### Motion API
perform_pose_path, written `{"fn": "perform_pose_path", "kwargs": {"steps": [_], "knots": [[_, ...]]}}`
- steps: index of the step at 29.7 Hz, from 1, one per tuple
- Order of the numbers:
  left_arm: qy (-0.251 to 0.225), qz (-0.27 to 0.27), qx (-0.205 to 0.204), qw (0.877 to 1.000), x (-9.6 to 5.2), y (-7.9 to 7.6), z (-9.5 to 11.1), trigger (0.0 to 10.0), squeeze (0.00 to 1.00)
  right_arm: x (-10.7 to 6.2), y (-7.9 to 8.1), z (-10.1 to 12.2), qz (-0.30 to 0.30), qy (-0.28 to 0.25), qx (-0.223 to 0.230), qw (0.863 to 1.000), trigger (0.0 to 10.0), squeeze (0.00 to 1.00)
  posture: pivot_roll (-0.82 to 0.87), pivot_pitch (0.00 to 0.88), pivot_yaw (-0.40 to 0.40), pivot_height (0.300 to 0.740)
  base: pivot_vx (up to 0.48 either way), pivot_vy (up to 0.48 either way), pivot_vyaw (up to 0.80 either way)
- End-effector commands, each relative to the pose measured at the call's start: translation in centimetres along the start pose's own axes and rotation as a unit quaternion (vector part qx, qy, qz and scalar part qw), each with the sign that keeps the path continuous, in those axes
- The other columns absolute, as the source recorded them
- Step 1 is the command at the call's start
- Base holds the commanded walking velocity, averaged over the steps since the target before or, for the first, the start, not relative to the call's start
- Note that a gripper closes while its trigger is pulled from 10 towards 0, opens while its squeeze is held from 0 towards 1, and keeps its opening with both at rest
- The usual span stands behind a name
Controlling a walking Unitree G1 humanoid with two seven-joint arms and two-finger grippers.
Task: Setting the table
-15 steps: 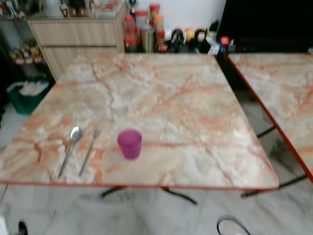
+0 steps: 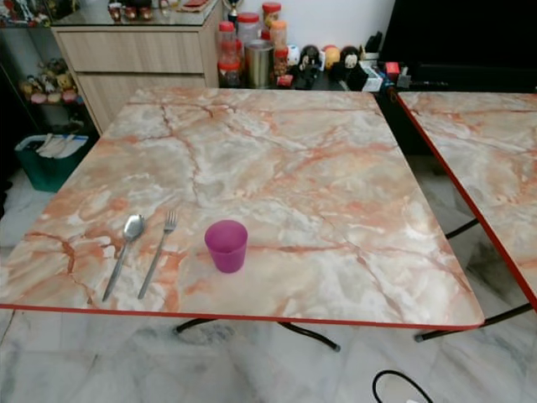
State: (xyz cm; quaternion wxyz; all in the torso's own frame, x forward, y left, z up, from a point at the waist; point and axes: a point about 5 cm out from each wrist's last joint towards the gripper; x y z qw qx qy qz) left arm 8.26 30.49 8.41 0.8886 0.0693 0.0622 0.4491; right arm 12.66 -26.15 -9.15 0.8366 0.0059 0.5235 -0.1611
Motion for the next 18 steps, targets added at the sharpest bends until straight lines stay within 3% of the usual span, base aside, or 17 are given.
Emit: {"fn": "perform_pose_path", "kwargs": {"steps": [1, 2, 3, 4, 7, 8, 9, 10, 11, 12, 15, 16, 17, 18], "knots": [[-0.041, 0.036, 0.018, 0.998, 1.4, 0.8, 2.2, 10.0, 0.00, 0.0, -0.4, -0.3, -0.003, 0.005, -0.006, 1.000, 10.0, 0.00, 0.15, 0.100, -0.027, 0.740, 0.000, 0.000, 0.00], [-0.059, 0.045, 0.019, 0.997, 2.1, 1.0, 3.1, 10.0, 0.00, 0.0, -0.4, -0.3, -0.003, 0.005, -0.007, 1.000, 10.0, 0.00, 0.15, 0.100, -0.027, 0.740, 0.000, 0.000, 0.00], [-0.105, 0.051, 0.006, 0.993, 4.2, 0.6, 5.5, 10.0, 0.00, 0.0, -0.3, -0.2, -0.003, 0.005, -0.006, 1.000, 10.0, 0.00, 0.15, 0.100, -0.026, 0.740, 0.000, 0.000, 0.00], [-0.105, 0.051, 0.006, 0.993, 4.2, 0.6, 5.5, 10.0, 0.00, 0.0, -0.3, -0.2, -0.003, 0.005, -0.006, 1.000, 10.0, 0.00, 0.15, 0.100, -0.026, 0.740, 0.000, 0.000, 0.00], [-0.147, 0.010, -0.028, 0.989, 6.5, -1.4, 8.3, 10.0, 0.00, 0.0, -0.3, -0.2, -0.005, 0.004, 0.002, 1.000, 10.0, 0.00, 0.14, 0.099, -0.022, 0.740, 0.000, 0.000, 0.00], [-0.147, 0.010, -0.028, 0.989, 6.5, -1.4, 8.3, 10.0, 0.00, 0.0, -0.3, -0.2, -0.005, 0.004, 0.002, 1.000, 10.0, 0.00, 0.14, 0.099, -0.022, 0.740, 0.000, 0.000, 0.00], [-0.158, -0.038, -0.045, 0.986, 7.2, -3.3, 9.6, 10.0, 0.00, 0.0, -0.2, -0.2, -0.008, 0.002, 0.009, 1.000, 10.0, 0.00, 0.15, 0.099, -0.021, 0.740, 0.000, 0.000, 0.00], [-0.158, -0.038, -0.045, 0.986, 7.2, -3.3, 9.6, 10.0, 0.00, 0.0, -0.2, -0.2, -0.008, 0.002, 0.009, 1.000, 10.0, 0.00, 0.15, 0.099, -0.021, 0.740, 0.000, 0.000, 0.00], [-0.173, -0.105, -0.054, 0.978, 7.6, -5.9, 10.9, 10.0, 0.00, 0.0, -0.2, -0.2, -0.009, 0.000, 0.016, 1.000, 10.0, 0.00, 0.14, 0.098, -0.019, 0.740, 0.000, 0.000, 0.00], [-0.184, -0.217, -0.063, 0.957, 7.5, -10.3, 12.6, 10.0, 0.00, 0.0, -0.2, -0.2, -0.013, -0.002, 0.023, 1.000, 10.0, 0.00, 0.14, 0.097, -0.016, 0.740, 0.000, 0.000, 0.00], [-0.168, -0.325, -0.095, 0.926, 6.4, -15.1, 13.9, 10.0, 0.00, 0.0, -0.1, -0.2, -0.016, -0.005, 0.031, 0.999, 10.0, 0.00, 0.12, 0.094, -0.009, 0.740, 0.000, 0.000, 0.00], [-0.168, -0.325, -0.095, 0.926, 6.4, -15.1, 13.9, 10.0, 0.00, 0.0, -0.1, -0.2, -0.016, -0.005, 0.031, 0.999, 10.0, 0.00, 0.12, 0.094, -0.009, 0.740, 0.000, 0.000, 0.00], [-0.146, -0.373, -0.127, 0.907, 5.7, -17.7, 14.6, 10.0, 0.00, 0.0, 0.0, -0.2, -0.016, -0.005, 0.035, 0.999, 10.0, 0.00, 0.10, 0.088, 0.007, 0.740, 0.000, 0.000, 0.00], [-0.146, -0.373, -0.127, 0.907, 5.7, -17.7, 14.6, 10.0, 0.00, 0.0, 0.0, -0.2, -0.016, -0.005, 0.035, 0.999, 10.0, 0.00, 0.10, 0.088, 0.007, 0.740, 0.000, 0.000, 0.00]]}}
Point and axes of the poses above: a point about 5 cm out from each wrist's last joint towards the gripper, its own x axis pointing out of the wrist towards the gripper, its own z axis along the axis of the wrist's last joint, y = z × x, and after that the axes turned 6 degrees about -x, right-handed
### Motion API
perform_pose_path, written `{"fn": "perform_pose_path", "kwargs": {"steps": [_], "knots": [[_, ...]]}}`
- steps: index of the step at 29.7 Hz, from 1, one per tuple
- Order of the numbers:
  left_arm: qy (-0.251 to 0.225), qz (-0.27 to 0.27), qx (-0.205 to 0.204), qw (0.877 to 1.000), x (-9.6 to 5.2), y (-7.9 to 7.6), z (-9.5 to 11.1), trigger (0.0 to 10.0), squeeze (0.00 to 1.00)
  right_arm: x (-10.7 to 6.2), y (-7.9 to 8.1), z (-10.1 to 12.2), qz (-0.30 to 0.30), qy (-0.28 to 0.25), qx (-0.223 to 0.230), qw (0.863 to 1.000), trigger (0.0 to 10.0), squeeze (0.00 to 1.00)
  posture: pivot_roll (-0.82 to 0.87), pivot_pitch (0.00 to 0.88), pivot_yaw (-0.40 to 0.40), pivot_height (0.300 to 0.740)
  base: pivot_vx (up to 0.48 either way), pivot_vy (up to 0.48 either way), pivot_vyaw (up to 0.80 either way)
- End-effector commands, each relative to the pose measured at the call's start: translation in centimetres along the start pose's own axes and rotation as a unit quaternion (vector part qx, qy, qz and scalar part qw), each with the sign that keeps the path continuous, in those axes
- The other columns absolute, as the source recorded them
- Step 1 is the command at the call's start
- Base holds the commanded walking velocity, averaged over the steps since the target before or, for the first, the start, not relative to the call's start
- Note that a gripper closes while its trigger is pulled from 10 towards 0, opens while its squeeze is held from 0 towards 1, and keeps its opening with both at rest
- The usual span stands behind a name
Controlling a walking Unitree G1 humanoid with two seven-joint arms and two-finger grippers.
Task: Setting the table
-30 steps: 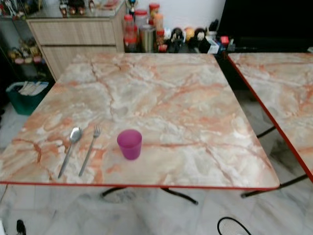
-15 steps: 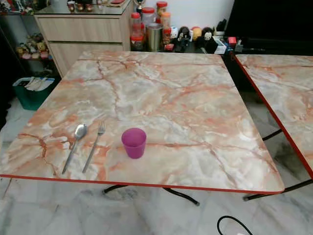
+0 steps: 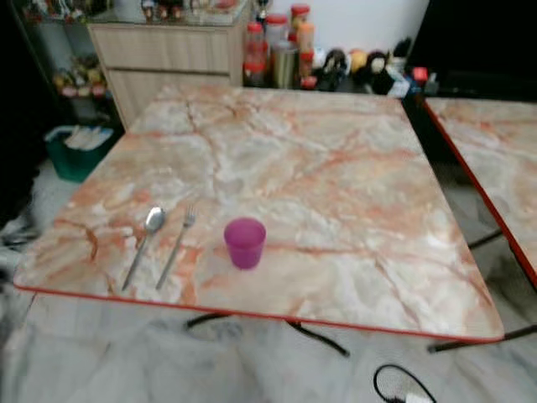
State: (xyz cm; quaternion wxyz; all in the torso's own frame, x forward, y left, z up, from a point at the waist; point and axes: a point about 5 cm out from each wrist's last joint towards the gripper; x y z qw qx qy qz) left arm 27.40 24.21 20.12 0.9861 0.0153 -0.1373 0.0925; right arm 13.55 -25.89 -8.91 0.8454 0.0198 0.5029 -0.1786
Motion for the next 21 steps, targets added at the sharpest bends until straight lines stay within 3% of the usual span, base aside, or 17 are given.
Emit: {"fn": "perform_pose_path", "kwargs": {"steps": [1, 3, 5, 6, 7, 8, 12, 14, 21], "knots": [[0.042, -0.028, -0.037, 0.998, 0.9, -1.4, -0.9, 10.0, 0.00, -0.1, -0.4, -1.0, -0.011, 0.015, 0.014, 1.000, 10.0, 0.00, 0.10, 0.088, 0.007, 0.740, 0.000, 0.000, 0.00], [0.049, -0.056, -0.073, 0.995, 1.5, -2.9, -0.9, 10.0, 0.00, -0.1, -0.4, -1.1, -0.014, 0.015, 0.018, 1.000, 10.0, 0.00, 0.09, 0.088, 0.008, 0.740, 0.000, 0.000, 0.00], [0.051, -0.068, -0.083, 0.993, 1.8, -3.4, -0.8, 10.0, 0.00, -0.2, -0.4, -1.1, -0.015, 0.015, 0.019, 1.000, 10.0, 0.00, 0.09, 0.088, 0.008, 0.740, 0.000, 0.000, 0.00], [0.103, -0.154, -0.101, 0.978, 2.2, -6.6, -1.7, 10.0, 0.00, -0.2, -0.3, -1.2, -0.017, 0.019, 0.019, 1.000, 10.0, 0.00, 0.09, 0.092, 0.015, 0.740, 0.000, 0.000, 0.00], [0.103, -0.154, -0.101, 0.978, 2.2, -6.6, -1.7, 10.0, 0.00, -0.2, -0.3, -1.2, -0.017, 0.019, 0.019, 1.000, 10.0, 0.00, 0.09, 0.092, 0.015, 0.740, 0.000, 0.000, 0.00], [0.121, -0.221, -0.106, 0.962, 2.5, -8.7, -1.8, 10.0, 0.00, -0.2, -0.2, -1.3, -0.018, 0.019, 0.023, 0.999, 10.0, 0.00, 0.09, 0.091, 0.019, 0.740, 0.000, 0.000, 0.00], [0.146, -0.274, -0.114, 0.944, 3.3, -10.0, -1.3, 10.0, 0.00, -0.2, -0.2, -1.4, -0.019, 0.019, 0.025, 0.999, 10.0, 0.00, 0.09, 0.093, 0.024, 0.740, 0.000, 0.000, 0.00], [0.173, -0.305, -0.098, 0.932, 3.8, -10.8, -1.3, 10.0, 0.00, -0.2, -0.2, -1.4, -0.020, 0.019, 0.027, 0.999, 10.0, 0.00, 0.09, 0.092, 0.032, 0.740, 0.000, 0.000, 0.00], [0.179, -0.328, -0.099, 0.922, 5.1, -12.6, -0.8, 10.0, 0.00, -0.2, -0.1, -1.5, -0.021, 0.018, 0.033, 0.999, 10.0, 0.00, 0.07, 0.086, 0.039, 0.740, 0.000, 0.000, 0.00]]}}
Point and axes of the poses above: a point about 5 cm out from each wrist's last joint towards the gripper, its own x axis pointing out of the wrist towards the gripper, its own z axis along the axis of the wrist's last joint, y = z × x, and after that the axes turned 6 degrees about -x, right-handed
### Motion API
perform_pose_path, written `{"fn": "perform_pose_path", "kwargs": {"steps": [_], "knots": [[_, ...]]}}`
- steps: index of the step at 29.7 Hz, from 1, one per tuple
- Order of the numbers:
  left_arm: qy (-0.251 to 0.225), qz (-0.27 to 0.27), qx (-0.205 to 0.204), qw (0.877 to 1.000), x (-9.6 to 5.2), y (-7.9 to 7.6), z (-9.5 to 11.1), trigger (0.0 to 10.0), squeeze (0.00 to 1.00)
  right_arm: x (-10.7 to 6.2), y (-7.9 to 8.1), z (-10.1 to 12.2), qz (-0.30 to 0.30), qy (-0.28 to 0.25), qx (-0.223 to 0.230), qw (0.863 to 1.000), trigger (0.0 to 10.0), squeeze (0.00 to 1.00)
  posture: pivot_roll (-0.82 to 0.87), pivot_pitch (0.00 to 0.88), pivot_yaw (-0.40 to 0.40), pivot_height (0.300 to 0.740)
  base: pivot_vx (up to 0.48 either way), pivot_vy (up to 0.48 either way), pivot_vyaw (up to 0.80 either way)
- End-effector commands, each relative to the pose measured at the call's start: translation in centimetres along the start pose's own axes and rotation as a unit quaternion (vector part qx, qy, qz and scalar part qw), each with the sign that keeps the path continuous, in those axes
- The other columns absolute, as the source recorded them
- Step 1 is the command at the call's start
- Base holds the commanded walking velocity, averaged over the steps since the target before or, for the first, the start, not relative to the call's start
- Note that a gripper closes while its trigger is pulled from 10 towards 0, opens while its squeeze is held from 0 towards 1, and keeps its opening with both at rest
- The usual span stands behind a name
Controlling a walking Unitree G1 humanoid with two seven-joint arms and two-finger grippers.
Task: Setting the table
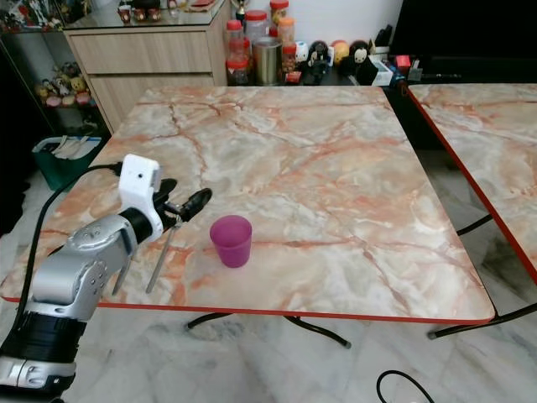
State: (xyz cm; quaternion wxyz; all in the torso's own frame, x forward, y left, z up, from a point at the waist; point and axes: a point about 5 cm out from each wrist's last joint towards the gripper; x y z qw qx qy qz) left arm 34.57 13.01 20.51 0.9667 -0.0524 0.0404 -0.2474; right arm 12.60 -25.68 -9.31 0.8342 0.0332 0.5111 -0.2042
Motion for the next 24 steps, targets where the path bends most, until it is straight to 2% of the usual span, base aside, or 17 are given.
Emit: {"fn": "perform_pose_path", "kwargs": {"steps": [1, 2, 3, 4, 9, 10, 11, 12, 13, 14, 15, 20, 21, 22, 24], "knots": [[0.010, 0.000, -0.004, 1.000, 0.8, -0.3, 0.3, 10.0, 0.00, -0.1, 0.0, -0.4, -0.004, 0.004, 0.011, 1.000, 10.0, 0.00, 0.07, 0.085, 0.041, 0.740, 0.000, 0.000, 0.00], [0.010, 0.000, -0.004, 1.000, 0.8, -0.3, 0.3, 10.0, 0.00, -0.1, 0.0, -0.4, -0.004, 0.004, 0.011, 1.000, 10.0, 0.00, 0.07, 0.085, 0.041, 0.740, 0.000, 0.000, 0.00], [0.012, 0.005, -0.004, 1.000, 1.3, -0.5, 0.5, 10.0, 0.75, -0.1, 0.0, -0.4, -0.004, 0.004, 0.012, 1.000, 10.0, 0.00, 0.07, 0.084, 0.040, 0.740, 0.000, 0.000, 0.00], [0.014, 0.005, -0.006, 1.000, 1.7, -0.6, 0.6, 10.0, 1.00, -0.1, 0.0, -0.4, -0.005, 0.004, 0.012, 1.000, 10.0, 0.00, 0.07, 0.083, 0.040, 0.740, 0.000, 0.000, 0.00], [0.029, 0.010, 0.002, 1.000, 2.1, -0.5, 0.3, 10.0, 1.00, -0.1, 0.0, -0.4, -0.006, 0.004, 0.012, 1.000, 10.0, 0.00, 0.07, 0.083, 0.040, 0.740, 0.000, 0.000, 0.00], [0.036, 0.010, 0.006, 0.999, 2.1, -0.5, 0.1, 10.0, 0.21, -0.1, 0.0, -0.5, -0.006, 0.004, 0.012, 1.000, 10.0, 0.00, 0.07, 0.083, 0.040, 0.740, 0.000, 0.000, 0.00], [0.042, 0.009, 0.008, 0.999, 2.1, -0.4, -0.1, 10.0, 0.21, -0.1, 0.0, -0.5, -0.006, 0.004, 0.013, 1.000, 10.0, 0.00, 0.07, 0.083, 0.040, 0.740, 0.000, 0.000, 0.00], [0.049, 0.004, 0.021, 0.999, 2.1, -0.3, -0.4, 10.0, 0.00, -0.1, 0.0, -0.5, -0.006, 0.003, 0.013, 1.000, 10.0, 0.00, 0.07, 0.083, 0.041, 0.740, 0.000, 0.000, 0.00], [0.051, 0.002, 0.028, 0.998, 2.1, -0.2, -0.5, 10.0, 0.00, -0.1, 0.0, -0.5, -0.006, 0.003, 0.013, 1.000, 10.0, 0.00, 0.07, 0.083, 0.041, 0.740, 0.000, 0.000, 0.00], [0.054, -0.002, 0.061, 0.997, 1.9, 0.0, -0.8, 10.0, 0.00, -0.1, 0.0, -0.5, -0.006, 0.003, 0.014, 1.000, 10.0, 0.00, 0.07, 0.083, 0.041, 0.740, 0.000, 0.000, 0.00], [0.055, -0.003, 0.070, 0.996, 1.9, 0.1, -0.8, 10.0, 0.00, -0.1, 0.0, -0.5, -0.006, 0.003, 0.014, 1.000, 10.0, 0.00, 0.07, 0.083, 0.041, 0.740, 0.000, 0.000, 0.00], [0.059, -0.021, 0.069, 0.996, 1.3, 0.4, -1.3, 10.0, 0.00, -0.1, 0.0, -0.4, -0.006, 0.003, 0.012, 1.000, 10.0, 0.00, 0.07, 0.092, 0.034, 0.740, 0.000, 0.000, 0.00], [0.058, -0.021, 0.070, 0.996, 1.3, 0.5, -1.3, 10.0, 0.06, -0.1, -0.1, -0.4, -0.006, 0.003, 0.012, 1.000, 10.0, 0.00, 0.07, 0.092, 0.034, 0.740, 0.000, 0.000, 0.00], [0.057, -0.022, 0.070, 0.996, 1.2, 0.6, -1.4, 10.0, 1.00, -0.1, -0.1, -0.4, -0.006, 0.003, 0.011, 1.000, 10.0, 0.00, 0.07, 0.092, 0.034, 0.740, 0.000, 0.000, 0.00], [0.057, -0.035, 0.072, 0.995, 1.0, 0.5, -1.5, 10.0, 1.00, 0.0, -0.1, -0.4, -0.007, 0.003, 0.010, 1.000, 10.0, 0.00, 0.07, 0.097, 0.030, 0.740, 0.000, 0.000, 0.00]]}}
Point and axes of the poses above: a point about 5 cm out from each wrist's last joint towards the gripper, its own x axis pointing out of the wrist towards the gripper, its own z axis along the axis of the wrist's last joint, y = z × x, and after that the axes turned 6 degrees about -x, right-handed
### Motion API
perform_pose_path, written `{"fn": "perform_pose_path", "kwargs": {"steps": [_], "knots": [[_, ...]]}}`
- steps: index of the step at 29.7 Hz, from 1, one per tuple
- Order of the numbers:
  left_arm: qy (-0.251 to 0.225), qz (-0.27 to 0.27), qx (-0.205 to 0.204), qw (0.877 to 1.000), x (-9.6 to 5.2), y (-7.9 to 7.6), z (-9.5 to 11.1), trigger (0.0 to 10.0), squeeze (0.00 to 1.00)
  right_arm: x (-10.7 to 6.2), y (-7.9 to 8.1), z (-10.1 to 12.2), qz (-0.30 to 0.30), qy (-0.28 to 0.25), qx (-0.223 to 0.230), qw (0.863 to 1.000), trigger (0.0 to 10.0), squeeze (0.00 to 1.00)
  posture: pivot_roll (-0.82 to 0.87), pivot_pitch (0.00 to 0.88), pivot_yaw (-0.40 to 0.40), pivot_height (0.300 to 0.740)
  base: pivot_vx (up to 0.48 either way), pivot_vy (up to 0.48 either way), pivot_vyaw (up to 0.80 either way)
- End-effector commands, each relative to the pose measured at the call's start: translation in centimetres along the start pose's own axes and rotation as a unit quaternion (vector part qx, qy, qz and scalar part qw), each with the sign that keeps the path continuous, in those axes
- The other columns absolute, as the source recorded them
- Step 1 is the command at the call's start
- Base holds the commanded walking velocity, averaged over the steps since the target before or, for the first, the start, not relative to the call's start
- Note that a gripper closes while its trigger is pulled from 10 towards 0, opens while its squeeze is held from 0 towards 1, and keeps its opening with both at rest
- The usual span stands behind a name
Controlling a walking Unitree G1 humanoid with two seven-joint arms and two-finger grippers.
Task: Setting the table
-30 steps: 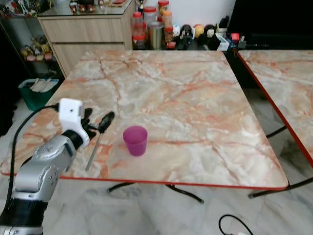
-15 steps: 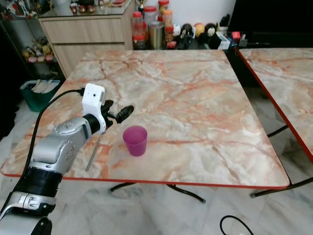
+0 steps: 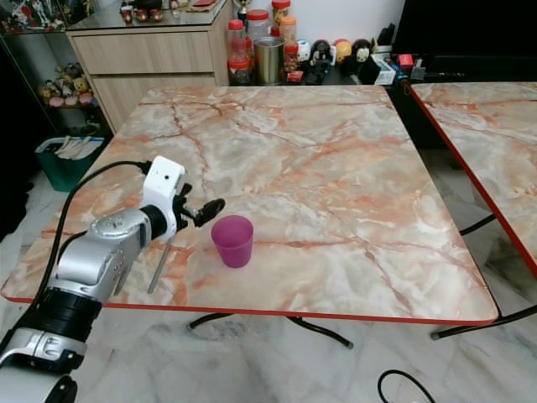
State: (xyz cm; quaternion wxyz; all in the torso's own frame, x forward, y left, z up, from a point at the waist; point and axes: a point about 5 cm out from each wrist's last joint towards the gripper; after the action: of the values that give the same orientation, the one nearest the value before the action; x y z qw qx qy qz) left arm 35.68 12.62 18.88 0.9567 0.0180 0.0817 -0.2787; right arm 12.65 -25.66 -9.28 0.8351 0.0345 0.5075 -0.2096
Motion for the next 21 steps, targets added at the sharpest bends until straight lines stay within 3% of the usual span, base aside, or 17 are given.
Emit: {"fn": "perform_pose_path", "kwargs": {"steps": [1, 2, 3, 13, 14, 15, 16, 17, 21], "knots": [[-0.002, -0.011, 0.012, 1.000, -0.3, 0.0, 0.0, 10.0, 1.00, 0.0, -0.1, -0.4, -0.003, 0.007, 0.005, 1.000, 10.0, 0.00, 0.07, 0.098, 0.030, 0.740, 0.000, 0.000, 0.00], [-0.001, -0.015, 0.012, 1.000, -0.3, -0.1, 0.0, 10.0, 0.82, 0.0, -0.1, -0.4, -0.003, 0.007, 0.005, 1.000, 10.0, 0.00, 0.07, 0.098, 0.030, 0.740, 0.000, 0.000, 0.00], [-0.001, -0.028, 0.013, 1.000, -0.4, -0.3, 0.1, 10.0, 0.00, 0.0, -0.1, -0.4, -0.003, 0.006, 0.004, 1.000, 10.0, 0.00, 0.07, 0.098, 0.030, 0.740, 0.000, 0.000, 0.00], [-0.011, -0.074, -0.003, 0.997, -0.4, -1.5, 0.4, 10.0, 0.00, 0.0, -0.2, -0.3, -0.003, 0.005, 0.004, 1.000, 10.0, 0.00, 0.07, 0.099, 0.027, 0.740, 0.000, 0.000, 0.00], [-0.011, -0.074, -0.004, 0.997, -0.4, -1.5, 0.4, 7.3, 0.00, 0.0, -0.2, -0.3, -0.003, 0.005, 0.004, 1.000, 10.0, 0.00, 0.07, 0.100, 0.027, 0.740, 0.000, 0.000, 0.00], [-0.012, -0.071, -0.005, 0.997, -0.3, -1.5, 0.4, 2.2, 0.00, 0.0, -0.2, -0.3, -0.003, 0.005, 0.004, 1.000, 10.0, 0.00, 0.07, 0.098, 0.027, 0.740, 0.000, 0.000, 0.00], [-0.012, -0.071, -0.005, 0.997, -0.3, -1.5, 0.4, 2.2, 0.00, 0.0, -0.2, -0.3, -0.003, 0.005, 0.004, 1.000, 10.0, 0.00, 0.07, 0.098, 0.027, 0.740, 0.000, 0.000, 0.00], [-0.010, -0.069, -0.005, 0.998, -0.3, -1.5, 0.3, 0.0, 0.00, 0.0, -0.2, -0.3, -0.003, 0.005, 0.004, 1.000, 10.0, 0.00, 0.07, 0.099, 0.027, 0.740, 0.000, 0.000, 0.00], [-0.005, -0.067, -0.002, 0.998, -0.3, -1.5, 0.1, 0.0, 0.00, 0.0, -0.1, -0.3, -0.003, 0.005, 0.003, 1.000, 10.0, 0.00, 0.07, 0.100, 0.026, 0.740, 0.000, 0.000, 0.00]]}}
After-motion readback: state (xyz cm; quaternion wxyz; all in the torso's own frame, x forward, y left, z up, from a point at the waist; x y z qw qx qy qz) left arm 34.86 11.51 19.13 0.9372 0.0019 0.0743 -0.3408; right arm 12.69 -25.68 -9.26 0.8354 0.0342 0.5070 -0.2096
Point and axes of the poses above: a point about 5 cm out from each wrist's last joint towards the gripper, its own x axis pointing out of the wrist towards the gripper, its own z axis along the axis of the wrist's last joint, y = z × x, and after that the axes turned 6 degrees about -x, right-handed
